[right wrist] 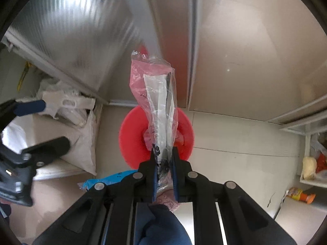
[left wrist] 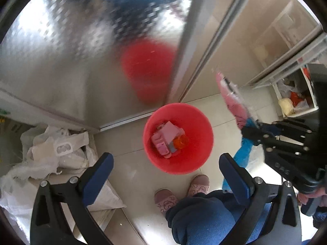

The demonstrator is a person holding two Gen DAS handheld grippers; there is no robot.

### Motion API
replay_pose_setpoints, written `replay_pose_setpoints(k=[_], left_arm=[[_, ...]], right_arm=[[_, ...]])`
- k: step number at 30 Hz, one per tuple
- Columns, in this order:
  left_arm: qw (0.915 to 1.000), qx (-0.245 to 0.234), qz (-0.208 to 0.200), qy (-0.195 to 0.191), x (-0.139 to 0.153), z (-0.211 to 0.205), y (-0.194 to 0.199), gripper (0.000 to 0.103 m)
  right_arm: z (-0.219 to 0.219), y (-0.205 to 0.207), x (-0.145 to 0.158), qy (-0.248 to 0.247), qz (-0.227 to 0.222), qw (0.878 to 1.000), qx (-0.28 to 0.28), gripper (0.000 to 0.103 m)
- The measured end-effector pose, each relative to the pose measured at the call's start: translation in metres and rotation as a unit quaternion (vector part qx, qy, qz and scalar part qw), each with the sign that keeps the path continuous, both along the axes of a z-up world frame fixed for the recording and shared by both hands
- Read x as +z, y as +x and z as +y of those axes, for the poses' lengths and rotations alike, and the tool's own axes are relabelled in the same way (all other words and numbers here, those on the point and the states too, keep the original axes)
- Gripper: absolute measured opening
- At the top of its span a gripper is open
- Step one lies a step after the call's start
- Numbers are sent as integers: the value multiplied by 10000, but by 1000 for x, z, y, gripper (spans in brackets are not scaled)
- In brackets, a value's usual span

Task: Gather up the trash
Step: 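Open the right gripper to drop the plastic bag into the bucket, then raise both tools back up to the counter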

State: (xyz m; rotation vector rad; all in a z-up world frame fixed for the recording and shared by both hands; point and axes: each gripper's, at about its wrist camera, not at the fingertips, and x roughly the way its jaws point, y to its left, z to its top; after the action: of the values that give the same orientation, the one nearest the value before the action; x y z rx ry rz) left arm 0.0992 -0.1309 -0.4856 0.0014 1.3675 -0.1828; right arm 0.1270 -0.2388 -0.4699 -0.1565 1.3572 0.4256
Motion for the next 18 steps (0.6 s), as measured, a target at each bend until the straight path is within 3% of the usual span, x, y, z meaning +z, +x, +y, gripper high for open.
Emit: replay_pose_setpoints(k=[6, 7, 8, 10, 13, 18], left_arm=[[9998, 187, 16, 113, -7, 14, -7, 102], [9998, 204, -11, 87, -5, 16, -8, 102], [9997, 228, -24, 51, -3, 17, -9, 102], [9997, 240, -43, 17, 0, 19, -11, 102], [9998, 184, -70, 58, 11, 16, -14, 102], [9997, 173, -167, 51, 56, 10, -22, 102]], right_arm=[[21, 3, -28, -226, 128, 9996, 137, 14], [24, 3, -28, -250, 124, 9995, 163, 30], [25, 2, -27, -264, 104, 9994, 183, 52], [23, 0, -23, -186, 44, 9997, 163, 65], [23, -3, -17, -310, -6, 9994, 175, 69], [8, -6, 15, -140, 62, 9999, 20, 73]])
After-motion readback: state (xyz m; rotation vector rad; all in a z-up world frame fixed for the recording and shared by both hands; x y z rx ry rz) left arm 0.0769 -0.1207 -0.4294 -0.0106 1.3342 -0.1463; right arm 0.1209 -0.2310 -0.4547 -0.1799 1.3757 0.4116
